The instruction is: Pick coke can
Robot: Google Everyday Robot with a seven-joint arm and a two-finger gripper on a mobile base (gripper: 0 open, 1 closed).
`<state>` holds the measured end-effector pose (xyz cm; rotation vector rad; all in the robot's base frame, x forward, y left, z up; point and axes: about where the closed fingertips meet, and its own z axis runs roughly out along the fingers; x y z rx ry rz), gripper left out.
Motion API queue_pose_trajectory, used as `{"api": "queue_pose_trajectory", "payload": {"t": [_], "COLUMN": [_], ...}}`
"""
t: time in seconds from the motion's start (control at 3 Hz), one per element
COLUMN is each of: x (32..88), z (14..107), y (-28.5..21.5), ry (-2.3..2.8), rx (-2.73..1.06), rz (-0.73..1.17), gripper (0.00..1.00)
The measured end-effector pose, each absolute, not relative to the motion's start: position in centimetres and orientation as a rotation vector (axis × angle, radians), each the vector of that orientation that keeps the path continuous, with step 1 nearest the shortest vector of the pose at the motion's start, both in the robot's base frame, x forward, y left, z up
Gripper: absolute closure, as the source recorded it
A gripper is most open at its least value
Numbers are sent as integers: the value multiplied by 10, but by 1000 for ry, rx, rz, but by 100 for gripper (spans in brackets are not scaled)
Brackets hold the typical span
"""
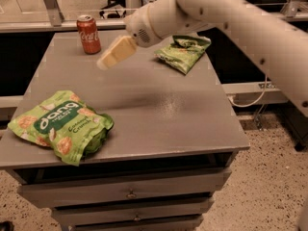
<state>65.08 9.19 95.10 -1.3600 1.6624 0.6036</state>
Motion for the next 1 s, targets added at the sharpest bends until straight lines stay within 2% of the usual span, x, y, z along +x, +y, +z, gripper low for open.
{"api": "queue_pose_trajectory", "payload": {"t": [0.33, 1.0], "x": [683, 771], "z": [941, 920], "y": [133, 176], "ry": [1685, 1733], "rx": [-1236, -962], "rz": [644, 696], "gripper": [0, 0]}}
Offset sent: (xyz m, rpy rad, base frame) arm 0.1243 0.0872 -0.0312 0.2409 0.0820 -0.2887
